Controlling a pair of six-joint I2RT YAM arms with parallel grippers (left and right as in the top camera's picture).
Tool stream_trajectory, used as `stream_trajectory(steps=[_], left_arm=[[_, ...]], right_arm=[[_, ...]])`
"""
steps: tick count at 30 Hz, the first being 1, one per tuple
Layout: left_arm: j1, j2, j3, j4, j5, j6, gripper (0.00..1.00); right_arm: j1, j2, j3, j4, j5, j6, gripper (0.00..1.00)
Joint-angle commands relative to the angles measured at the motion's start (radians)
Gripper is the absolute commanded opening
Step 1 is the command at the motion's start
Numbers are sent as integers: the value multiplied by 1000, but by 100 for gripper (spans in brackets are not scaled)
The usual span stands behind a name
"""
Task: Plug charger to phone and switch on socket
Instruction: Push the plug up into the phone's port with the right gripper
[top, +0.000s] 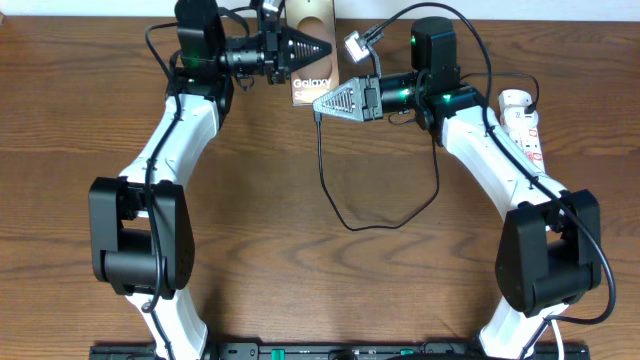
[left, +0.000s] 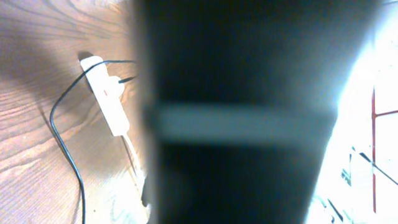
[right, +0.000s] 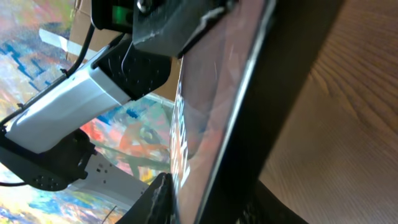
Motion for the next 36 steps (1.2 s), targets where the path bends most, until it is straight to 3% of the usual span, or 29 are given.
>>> stream_trajectory(steps=[1,8,13,17,30,36], left_arm=[[3,-2,7,8,39,10,7],[3,-2,7,8,38,22,7],[10,-2,7,-3,12,21,7],[21,-2,7,-48,-32,21,7],[32,-2,8,-62,-60,21,7],[32,-2,8,-62,-59,21,7]], right_arm=[[-9,-3,15,-13,11,-25,32],[-7,-3,15,-15,-5,-25,34],[-7,-3,15,-14,-23,-24,45],[-5,-3,15,-16,-34,-24,45],[46,-3,15,-121,-4,-98,40],[58,-3,15,-121,13,-100,25]])
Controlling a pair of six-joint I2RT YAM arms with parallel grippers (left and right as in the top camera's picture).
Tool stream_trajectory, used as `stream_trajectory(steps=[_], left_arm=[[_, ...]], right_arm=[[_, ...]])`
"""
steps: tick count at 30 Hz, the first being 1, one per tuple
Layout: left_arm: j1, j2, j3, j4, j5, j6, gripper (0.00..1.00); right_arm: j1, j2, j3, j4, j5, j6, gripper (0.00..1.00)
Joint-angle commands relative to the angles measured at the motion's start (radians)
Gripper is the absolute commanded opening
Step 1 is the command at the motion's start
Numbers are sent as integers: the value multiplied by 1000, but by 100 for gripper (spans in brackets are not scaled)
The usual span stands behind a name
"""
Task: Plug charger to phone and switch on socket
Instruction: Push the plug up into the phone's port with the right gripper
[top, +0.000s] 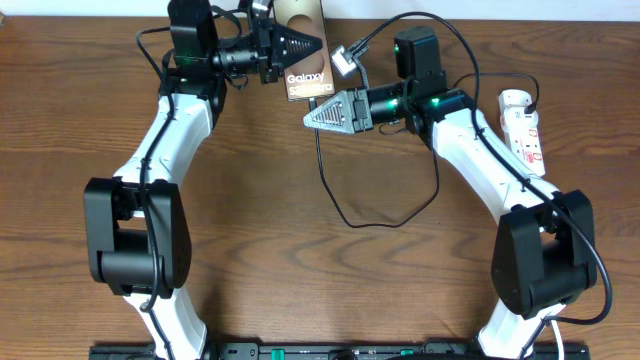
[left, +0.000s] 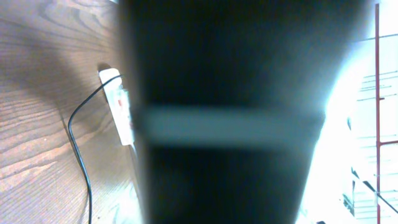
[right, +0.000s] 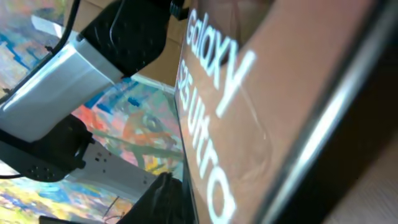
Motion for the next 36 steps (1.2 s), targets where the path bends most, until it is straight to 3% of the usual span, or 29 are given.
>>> stream_trajectory(steps=[1,5,14,17,36], left_arm=[[5,-2,8,9,3,10,7],[5,-2,8,9,3,10,7],[5,-2,8,9,8,10,7],[6,-2,8,9,8,10,7],[6,-2,8,8,99,56,7]], right_arm=[[9,-3,14,-3,9,-19,22],[8,-3,14,-18,13,-28,17],[8,-3,14,-24,17,-39,18],[2,-3,14,-23,17,-47,1],[-31,-3,14,-6,39,-32,1]])
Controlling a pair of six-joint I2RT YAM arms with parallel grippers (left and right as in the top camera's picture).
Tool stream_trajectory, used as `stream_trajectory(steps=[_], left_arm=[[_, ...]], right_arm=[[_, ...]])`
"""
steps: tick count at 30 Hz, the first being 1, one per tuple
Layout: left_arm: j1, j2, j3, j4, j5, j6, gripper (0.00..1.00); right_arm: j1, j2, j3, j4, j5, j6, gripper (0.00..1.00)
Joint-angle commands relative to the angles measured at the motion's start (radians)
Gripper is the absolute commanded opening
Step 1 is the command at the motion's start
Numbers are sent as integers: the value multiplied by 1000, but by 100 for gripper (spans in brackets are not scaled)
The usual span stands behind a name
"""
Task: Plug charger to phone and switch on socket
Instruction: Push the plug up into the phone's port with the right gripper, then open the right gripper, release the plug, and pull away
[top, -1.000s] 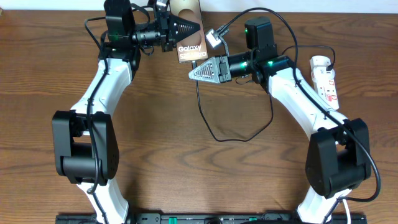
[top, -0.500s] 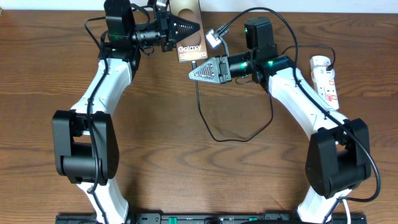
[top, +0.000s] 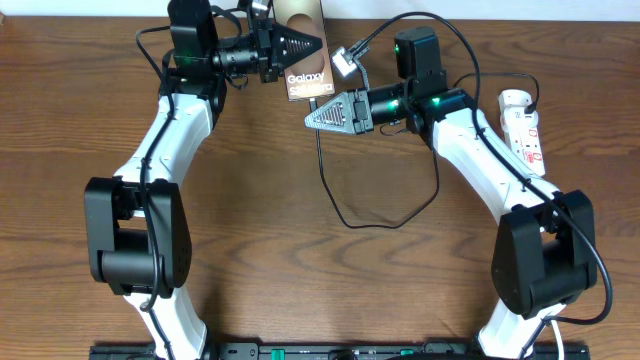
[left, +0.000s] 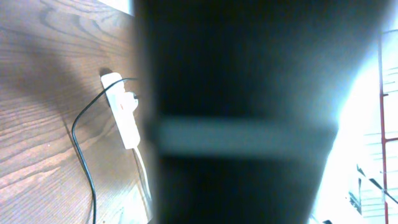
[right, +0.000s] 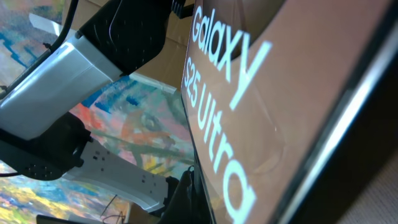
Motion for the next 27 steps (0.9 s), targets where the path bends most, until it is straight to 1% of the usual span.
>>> stream_trajectory(steps=[1,9,21,23,24,25,27], left_arm=[[4,-4,8,7,103,25,7],[-11,-4,8,7,110,27,7],[-10,-4,8,7,109,35,7],[-7,-4,8,7,109,35,7],[-5,-4,8,7,109,35,7],[-3,-4,8,7,109,35,7],[2,-4,8,7,109,35,7]], right_arm=[[-27,-3,12,23,39,5,1],[-42,-3,12,88,39,55,1],[-41,-3,12,90,31,61,1],[-41,-3,12,90,31,61,17],[-41,-3,12,90,31,61,29],[-41,-3,12,90,31,61,37],[-41,-3,12,90,31,61,46]])
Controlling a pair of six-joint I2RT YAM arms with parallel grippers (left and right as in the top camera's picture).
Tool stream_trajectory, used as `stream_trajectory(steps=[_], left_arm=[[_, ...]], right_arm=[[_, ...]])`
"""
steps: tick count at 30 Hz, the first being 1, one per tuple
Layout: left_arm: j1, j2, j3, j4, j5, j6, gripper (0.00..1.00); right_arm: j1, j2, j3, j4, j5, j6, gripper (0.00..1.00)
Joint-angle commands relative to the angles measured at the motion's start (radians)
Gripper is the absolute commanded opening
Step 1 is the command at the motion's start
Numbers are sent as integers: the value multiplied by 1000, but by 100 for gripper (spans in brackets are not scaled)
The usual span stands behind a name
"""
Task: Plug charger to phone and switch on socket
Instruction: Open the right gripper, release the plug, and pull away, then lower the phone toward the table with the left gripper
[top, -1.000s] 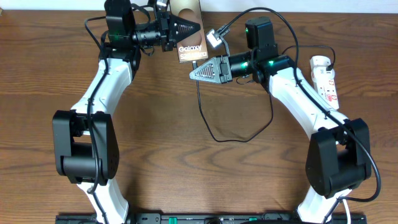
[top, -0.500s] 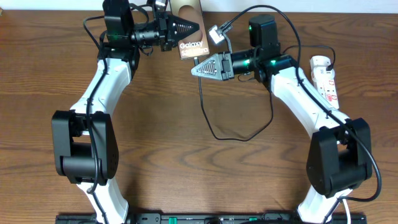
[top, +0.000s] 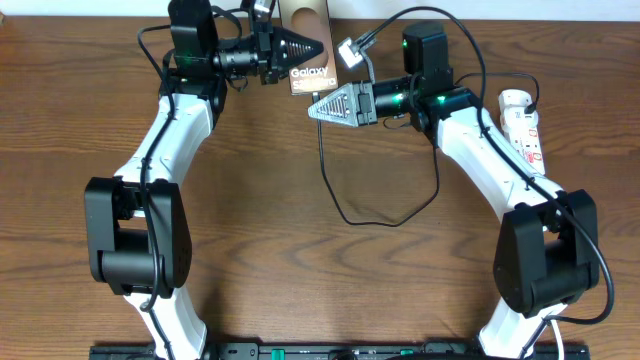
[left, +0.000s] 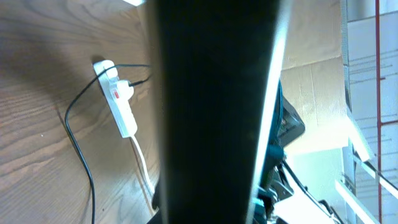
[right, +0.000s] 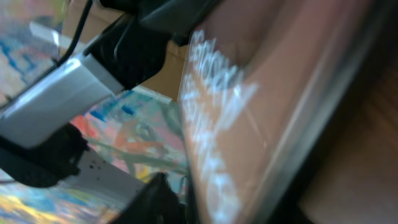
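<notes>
The brown phone (top: 306, 40), printed "Galaxy", is held off the table at the far middle, with my left gripper (top: 324, 46) shut on it. In the left wrist view the phone (left: 217, 112) is a dark slab filling the centre. My right gripper (top: 316, 108) sits just below the phone's lower edge, shut on the end of the black charger cable (top: 340, 210). The phone's face (right: 249, 106) fills the right wrist view, blurred. The white socket strip (top: 522, 122) lies at the right edge; its red switch (left: 115, 94) shows in the left wrist view.
The cable loops over the middle of the wooden table (top: 300, 290) and runs back under my right arm toward the strip. A charger plug (top: 514, 100) sits in the strip's far end. A cardboard box (left: 311, 93) stands behind the table.
My right gripper has shifted a little right and toward the far edge with the cable end. The phone in my left gripper has tilted slightly, so its edge now shows in the left wrist view.
Both grippers met at the far middle, left on the phone, right on the cable end. Then both stood slightly further left and stayed there. Now the right gripper is back to the right, still close under the phone.
</notes>
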Motion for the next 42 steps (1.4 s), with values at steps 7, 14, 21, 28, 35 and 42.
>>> stream_trajectory(steps=[7,14,21,28,35,42], left_arm=[[23,-4,7,8,54,45,7],[23,-4,3,-173,53,214,7],[17,-4,2,-526,-55,477,7],[-45,-4,2,-740,-278,658,7],[-108,8,2,-885,-443,864,7],[-112,99,2,-916,-433,884,7]], right_arm=[[-27,-3,13,16,-11,-4,62],[-117,-14,13,61,-67,26,68],[-206,-19,13,29,-58,6,86],[-220,-19,13,-265,166,-186,99],[-210,-19,13,-539,453,-352,99],[-208,-19,13,-592,556,-364,99]])
